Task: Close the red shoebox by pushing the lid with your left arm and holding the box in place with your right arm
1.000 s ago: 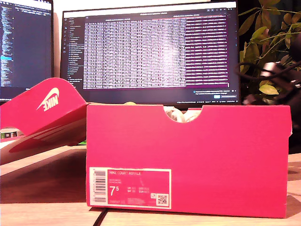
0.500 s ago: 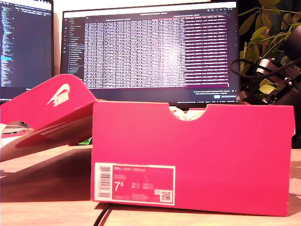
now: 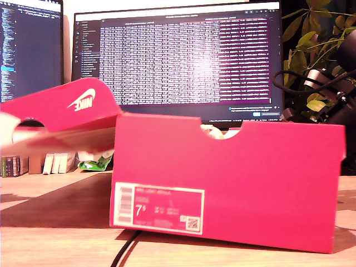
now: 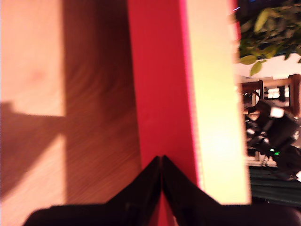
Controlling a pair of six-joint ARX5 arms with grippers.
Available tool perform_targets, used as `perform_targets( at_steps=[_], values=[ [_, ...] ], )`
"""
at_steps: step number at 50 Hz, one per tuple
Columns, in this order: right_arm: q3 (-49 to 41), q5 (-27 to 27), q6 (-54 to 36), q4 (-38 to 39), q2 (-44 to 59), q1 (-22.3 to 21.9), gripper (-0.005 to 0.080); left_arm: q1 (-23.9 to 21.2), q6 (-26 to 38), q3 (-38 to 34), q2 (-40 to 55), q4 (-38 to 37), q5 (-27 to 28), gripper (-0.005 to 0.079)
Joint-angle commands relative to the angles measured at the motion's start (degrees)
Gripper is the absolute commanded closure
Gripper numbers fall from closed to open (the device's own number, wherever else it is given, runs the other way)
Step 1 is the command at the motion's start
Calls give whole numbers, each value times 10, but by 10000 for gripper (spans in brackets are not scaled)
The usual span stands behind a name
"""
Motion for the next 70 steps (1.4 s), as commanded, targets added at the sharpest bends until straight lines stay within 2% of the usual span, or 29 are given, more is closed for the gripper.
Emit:
perform_targets(
  at_steps=[1,19,32,40,49,58,64,70],
  values=[
    [1,-19,-4,7,6,22,764,-20,12,9,-30,-29,16,762],
    [1,-28,-4,25,6,22,764,-23,14,80,-116,-105,23,762],
    [1,-37,-4,33,6,26,764,-51,12,111,-168,-123,86,762],
    [1,-37,-4,37,6,26,764,-111,6,122,-178,-123,120,762],
    [1,-37,-7,37,6,19,764,-210,-11,141,-179,-97,145,762],
    [1,-36,-15,33,4,-23,764,-296,-20,174,-179,-36,151,762],
    [2,-36,-31,20,-5,-70,764,-318,-20,231,-179,-23,101,762],
    [15,-35,-55,-14,-23,-117,764,-318,-21,299,-196,-2,-52,762]
  ],
)
